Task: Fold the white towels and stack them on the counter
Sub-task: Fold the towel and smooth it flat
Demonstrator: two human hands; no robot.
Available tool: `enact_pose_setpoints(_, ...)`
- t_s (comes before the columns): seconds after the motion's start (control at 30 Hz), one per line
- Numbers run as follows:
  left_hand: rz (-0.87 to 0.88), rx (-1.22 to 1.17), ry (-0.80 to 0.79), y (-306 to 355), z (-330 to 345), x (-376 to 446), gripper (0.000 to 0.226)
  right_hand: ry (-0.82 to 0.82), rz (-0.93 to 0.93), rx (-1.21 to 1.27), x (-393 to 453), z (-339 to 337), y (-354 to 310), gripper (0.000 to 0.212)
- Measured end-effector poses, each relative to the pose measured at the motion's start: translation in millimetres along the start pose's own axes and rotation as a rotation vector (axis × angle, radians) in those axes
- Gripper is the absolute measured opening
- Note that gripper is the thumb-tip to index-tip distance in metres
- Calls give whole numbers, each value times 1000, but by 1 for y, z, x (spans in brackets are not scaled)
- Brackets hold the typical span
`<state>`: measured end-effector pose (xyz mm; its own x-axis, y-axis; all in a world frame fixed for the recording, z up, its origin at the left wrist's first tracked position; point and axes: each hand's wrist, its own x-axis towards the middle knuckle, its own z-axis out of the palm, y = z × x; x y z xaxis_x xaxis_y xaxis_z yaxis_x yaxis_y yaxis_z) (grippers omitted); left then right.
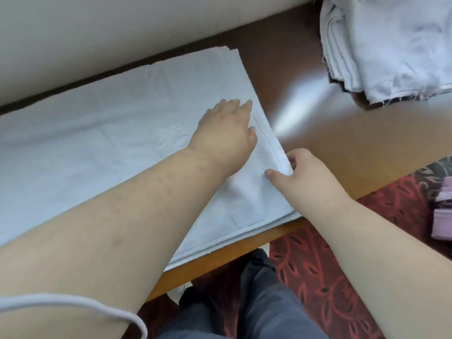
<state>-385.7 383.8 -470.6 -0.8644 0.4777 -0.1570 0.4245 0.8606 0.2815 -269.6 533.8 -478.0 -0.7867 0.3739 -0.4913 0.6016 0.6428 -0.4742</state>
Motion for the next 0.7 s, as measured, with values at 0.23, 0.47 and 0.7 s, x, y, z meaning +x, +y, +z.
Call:
enact_pose_setpoints(0.23, -223, 193, -177, 5, 28, 83, 90, -71, -33, -159, 5, -6, 2, 39)
enact_pose_setpoints(0.47, -352, 24, 203, -5, 14, 106, 87, -7, -139, -159, -14, -11, 10, 33)
enact_pose_setpoints(0.7, -496, 90, 87, -13, 0, 139, 78, -104, -47, 149, -20, -1, 1, 57)
